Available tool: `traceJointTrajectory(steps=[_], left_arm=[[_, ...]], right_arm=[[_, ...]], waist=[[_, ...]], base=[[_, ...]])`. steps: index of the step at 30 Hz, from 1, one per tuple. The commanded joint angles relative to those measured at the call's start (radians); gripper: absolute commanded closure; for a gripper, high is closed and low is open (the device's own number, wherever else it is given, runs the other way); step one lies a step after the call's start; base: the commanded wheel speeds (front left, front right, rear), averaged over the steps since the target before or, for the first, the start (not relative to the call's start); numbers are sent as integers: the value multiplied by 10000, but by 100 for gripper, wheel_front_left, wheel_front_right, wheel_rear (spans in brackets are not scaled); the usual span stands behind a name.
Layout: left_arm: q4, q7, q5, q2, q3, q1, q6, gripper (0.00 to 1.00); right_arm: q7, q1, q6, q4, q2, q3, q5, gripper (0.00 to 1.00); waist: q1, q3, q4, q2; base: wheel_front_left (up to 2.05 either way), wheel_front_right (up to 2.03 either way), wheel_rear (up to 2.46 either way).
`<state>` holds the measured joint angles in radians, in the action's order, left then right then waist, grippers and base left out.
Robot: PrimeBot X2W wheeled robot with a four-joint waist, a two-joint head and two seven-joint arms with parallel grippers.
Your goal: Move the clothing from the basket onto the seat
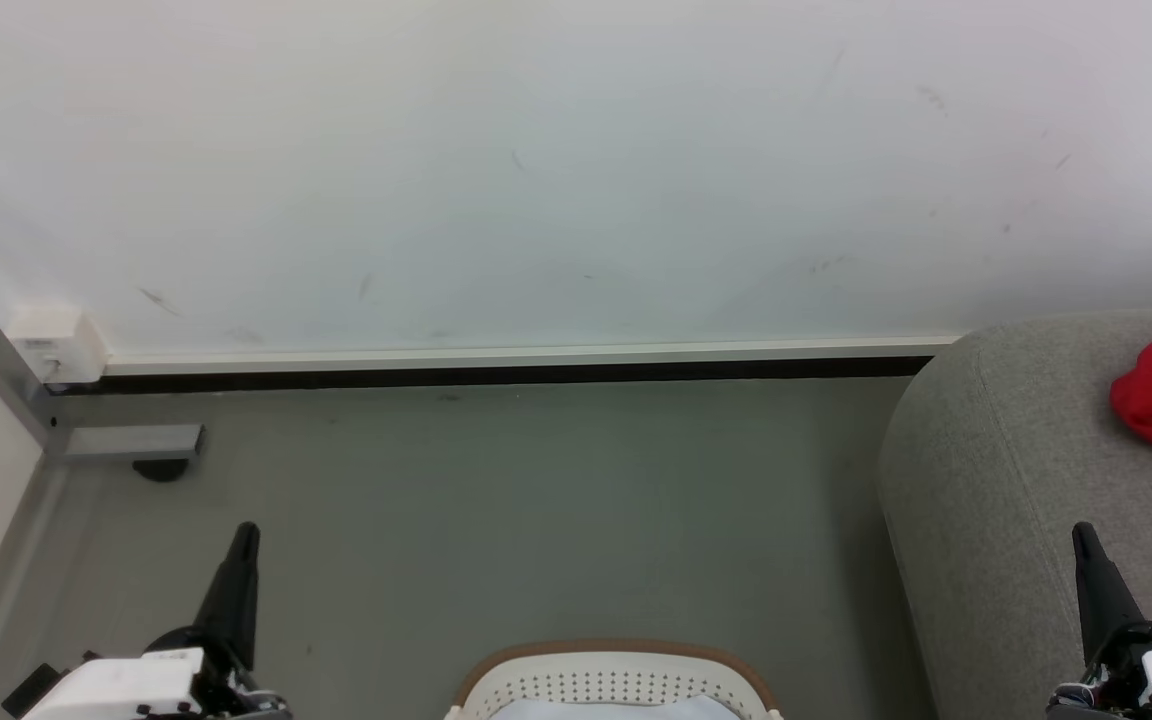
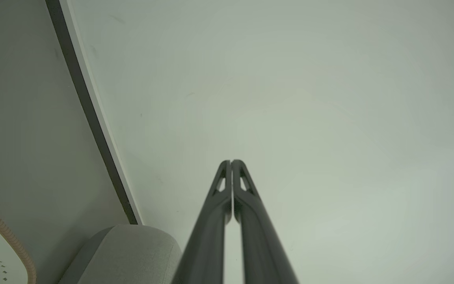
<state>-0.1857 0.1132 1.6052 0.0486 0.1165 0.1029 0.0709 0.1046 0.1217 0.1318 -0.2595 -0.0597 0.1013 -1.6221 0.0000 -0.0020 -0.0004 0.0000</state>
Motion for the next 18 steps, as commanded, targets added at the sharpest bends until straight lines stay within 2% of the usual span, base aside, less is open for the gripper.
traceJointTrajectory(steps=[1, 18], left_arm=[[30, 43, 124, 16, 28, 81, 13, 100], [30, 41, 124, 16, 29, 80, 13, 100]], right_arm=[[7, 114, -21, 22, -59, -3, -55, 100], [-38, 107, -21, 26, -89, -48, -84, 100]], waist=[[0, -1, 1, 0], [0, -1, 1, 0]], base=[[0, 0, 0], [0, 0, 0]])
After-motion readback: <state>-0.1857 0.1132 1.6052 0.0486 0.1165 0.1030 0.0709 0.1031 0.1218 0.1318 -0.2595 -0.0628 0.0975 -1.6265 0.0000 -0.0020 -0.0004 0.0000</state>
